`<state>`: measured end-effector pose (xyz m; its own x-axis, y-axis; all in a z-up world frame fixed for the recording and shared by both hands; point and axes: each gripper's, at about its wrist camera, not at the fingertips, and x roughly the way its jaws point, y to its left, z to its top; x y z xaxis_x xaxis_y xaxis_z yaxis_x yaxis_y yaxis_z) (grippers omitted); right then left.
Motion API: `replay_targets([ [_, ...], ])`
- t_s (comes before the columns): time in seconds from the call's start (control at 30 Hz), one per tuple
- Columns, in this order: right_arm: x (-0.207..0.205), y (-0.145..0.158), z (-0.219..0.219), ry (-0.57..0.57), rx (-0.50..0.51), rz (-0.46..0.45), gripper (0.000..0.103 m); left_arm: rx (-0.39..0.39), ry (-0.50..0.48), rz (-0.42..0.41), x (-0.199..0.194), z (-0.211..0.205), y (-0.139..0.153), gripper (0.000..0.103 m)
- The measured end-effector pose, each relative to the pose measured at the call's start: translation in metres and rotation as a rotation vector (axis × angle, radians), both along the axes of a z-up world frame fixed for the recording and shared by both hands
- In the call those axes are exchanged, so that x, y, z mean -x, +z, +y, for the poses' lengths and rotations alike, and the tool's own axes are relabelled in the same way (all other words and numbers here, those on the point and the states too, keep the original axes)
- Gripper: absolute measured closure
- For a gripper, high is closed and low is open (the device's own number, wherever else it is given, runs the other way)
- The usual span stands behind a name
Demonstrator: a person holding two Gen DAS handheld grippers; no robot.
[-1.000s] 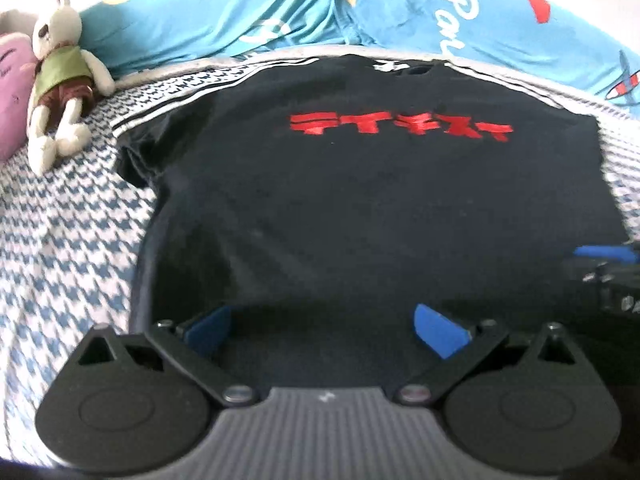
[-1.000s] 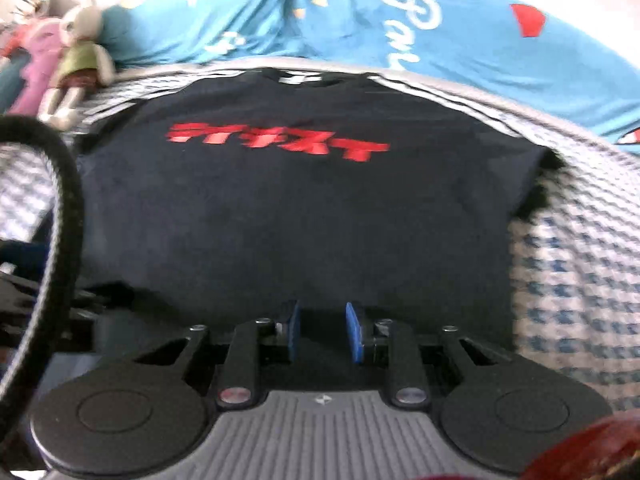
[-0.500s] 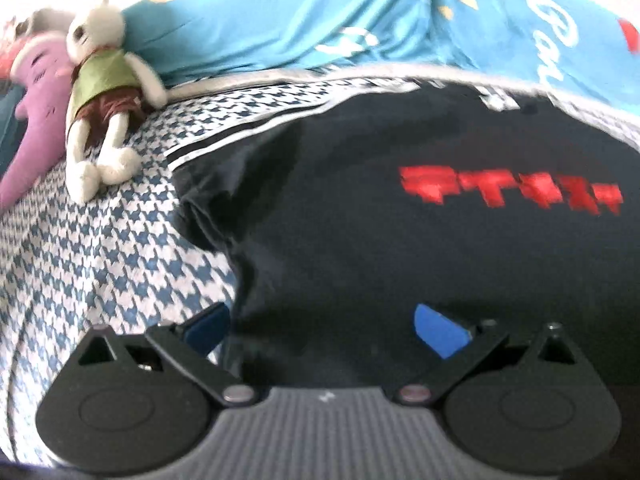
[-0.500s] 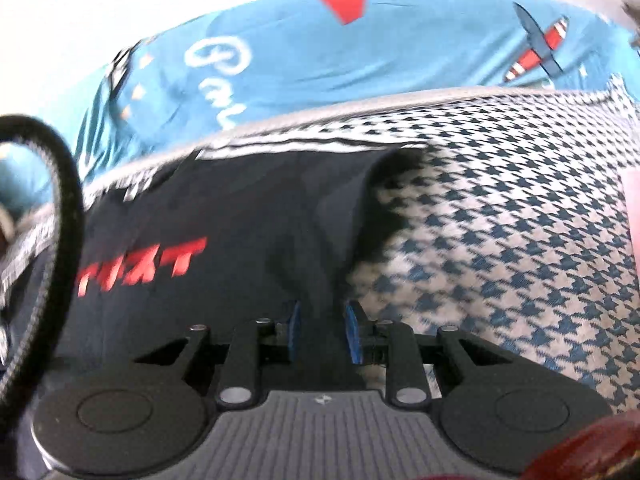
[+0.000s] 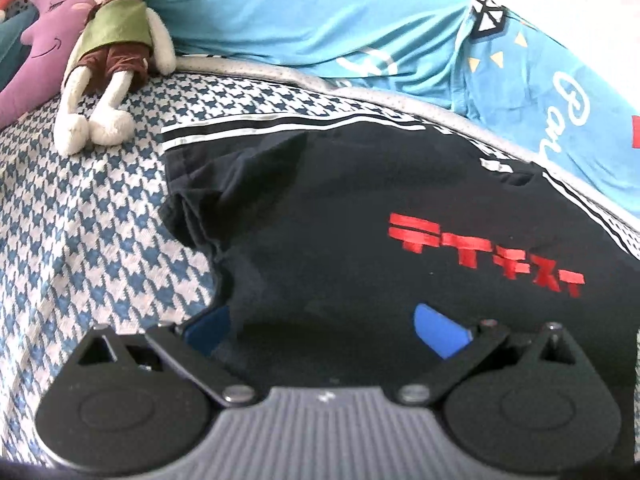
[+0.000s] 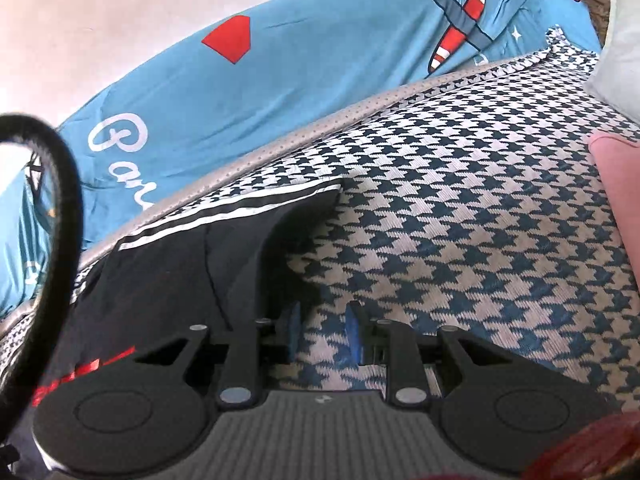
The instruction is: Fold clothes
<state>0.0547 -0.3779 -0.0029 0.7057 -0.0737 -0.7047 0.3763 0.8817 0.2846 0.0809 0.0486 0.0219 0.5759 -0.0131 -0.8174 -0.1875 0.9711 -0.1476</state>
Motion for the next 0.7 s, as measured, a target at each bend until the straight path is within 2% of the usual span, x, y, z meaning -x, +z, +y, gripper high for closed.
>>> replay_targets([
  [0.27, -0.016, -0.006, 0.002, -0.013, 0.021, -0.02, 0.075, 0.039, -0.018, 0.0, -0.001, -0.002, 0.0, 0.0],
  [0.3, -0.018, -0.006, 0.004, -0.004, 0.03, -0.022, 0.077, 0.042, -0.017, 0.003, -0.001, -0.002, 0.0, 0.0],
  [0.37, -0.021, -0.006, 0.009, 0.013, 0.047, -0.026, 0.09, 0.046, -0.015, 0.009, -0.002, -0.003, -0.001, 0.0],
  [0.4, -0.022, -0.006, 0.011, 0.02, 0.05, -0.026, 0.092, 0.044, -0.017, 0.009, -0.003, -0.003, -0.002, 0.0],
  [0.57, -0.012, 0.007, 0.012, -0.024, 0.061, -0.031, 0.095, 0.04, -0.024, 0.013, -0.005, -0.007, -0.002, 0.0],
  [0.67, 0.001, 0.023, 0.014, -0.071, 0.146, -0.026, 0.096, 0.031, -0.028, 0.019, -0.005, -0.009, -0.002, 0.0],
  [0.7, 0.004, 0.025, 0.012, -0.084, 0.162, -0.021, 0.099, 0.029, -0.031, 0.023, -0.006, -0.01, -0.003, 0.0],
])
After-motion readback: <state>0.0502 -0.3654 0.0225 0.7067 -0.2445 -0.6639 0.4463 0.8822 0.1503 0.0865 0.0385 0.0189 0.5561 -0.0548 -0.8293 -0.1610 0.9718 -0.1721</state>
